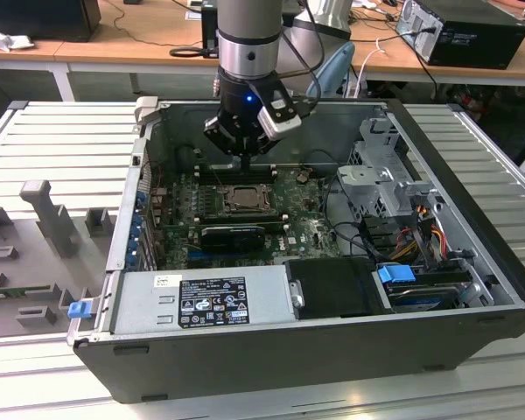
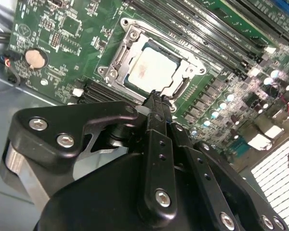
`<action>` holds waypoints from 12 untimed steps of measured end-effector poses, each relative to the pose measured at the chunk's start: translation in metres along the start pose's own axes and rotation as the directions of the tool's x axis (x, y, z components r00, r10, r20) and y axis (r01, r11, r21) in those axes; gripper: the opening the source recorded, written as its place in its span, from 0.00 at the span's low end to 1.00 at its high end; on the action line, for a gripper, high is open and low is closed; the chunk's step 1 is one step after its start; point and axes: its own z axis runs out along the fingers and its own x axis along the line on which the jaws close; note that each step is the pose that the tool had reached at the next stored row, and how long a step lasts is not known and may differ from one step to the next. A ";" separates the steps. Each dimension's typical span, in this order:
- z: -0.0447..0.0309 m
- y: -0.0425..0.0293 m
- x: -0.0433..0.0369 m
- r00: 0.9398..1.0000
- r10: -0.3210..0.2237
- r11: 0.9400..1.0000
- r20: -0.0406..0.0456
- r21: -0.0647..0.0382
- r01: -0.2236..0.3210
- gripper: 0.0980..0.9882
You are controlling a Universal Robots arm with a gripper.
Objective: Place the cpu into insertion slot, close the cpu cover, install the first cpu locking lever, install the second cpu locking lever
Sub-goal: 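Install the first cpu locking lever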
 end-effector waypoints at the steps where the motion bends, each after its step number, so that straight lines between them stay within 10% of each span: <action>1: 0.0000 0.0000 0.0000 1.000 -0.025 1.000 -0.001 0.000 0.025 0.01; 12: -0.0002 0.0003 0.0428 0.999 -0.048 0.999 0.000 -0.007 0.048 0.01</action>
